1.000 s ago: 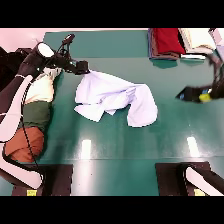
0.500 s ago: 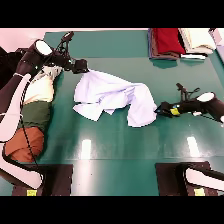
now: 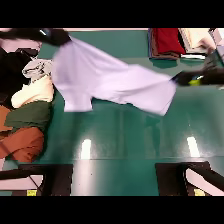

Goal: Fold the shirts.

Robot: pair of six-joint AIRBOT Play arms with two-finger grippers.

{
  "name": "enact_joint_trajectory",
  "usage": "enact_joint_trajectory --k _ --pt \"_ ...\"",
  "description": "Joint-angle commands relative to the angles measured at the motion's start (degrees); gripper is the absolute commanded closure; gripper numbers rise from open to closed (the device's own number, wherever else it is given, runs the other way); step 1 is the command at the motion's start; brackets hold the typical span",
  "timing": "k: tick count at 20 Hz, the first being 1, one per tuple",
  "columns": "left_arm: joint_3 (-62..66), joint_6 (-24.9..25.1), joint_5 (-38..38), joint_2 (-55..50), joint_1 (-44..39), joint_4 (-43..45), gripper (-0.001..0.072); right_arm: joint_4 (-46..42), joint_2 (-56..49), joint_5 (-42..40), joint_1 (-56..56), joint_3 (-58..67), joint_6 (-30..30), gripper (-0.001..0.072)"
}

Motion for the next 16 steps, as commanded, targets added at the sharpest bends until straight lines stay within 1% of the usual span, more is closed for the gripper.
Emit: enact_joint_trajectory --k 1,4,7,9,11,14,16 --pt "5.9 0.0 0.1 13.2 0.0 3.3 0.068 -2.3 11.7 5.9 -5.0 13.2 -0.1 0.07" --pt "6.1 0.0 -0.8 24.5 0.0 3.3 0.068 -2.3 17.5 9.5 -9.2 21.9 0.0 0.07" --pt "6.1 -0.7 -3.0 30.4 0.0 3.1 0.0681 -2.3 19.1 12.7 -13.6 27.4 3.1 0.0701" --pt "5.7 -1.0 -4.7 30.8 0.0 3.1 0.0681 -2.3 17.8 15.8 -14.8 29.4 4.9 0.0701" --pt "1.6 -2.1 -6.1 29.2 0.0 2.9 0.0681 -2.3 14.9 18.6 -13.7 29.0 7.1 0.0701" --pt "-11.4 -2.2 -8.7 24.4 0.0 1.5 0.068 -2.5 8.3 20.2 -7.4 22.2 8.9 0.0701" --pt "-22.4 -2.1 -8.6 20.4 0.0 1.4 0.068 -4.4 2.9 20.3 -3.0 14.9 10.3 0.07"
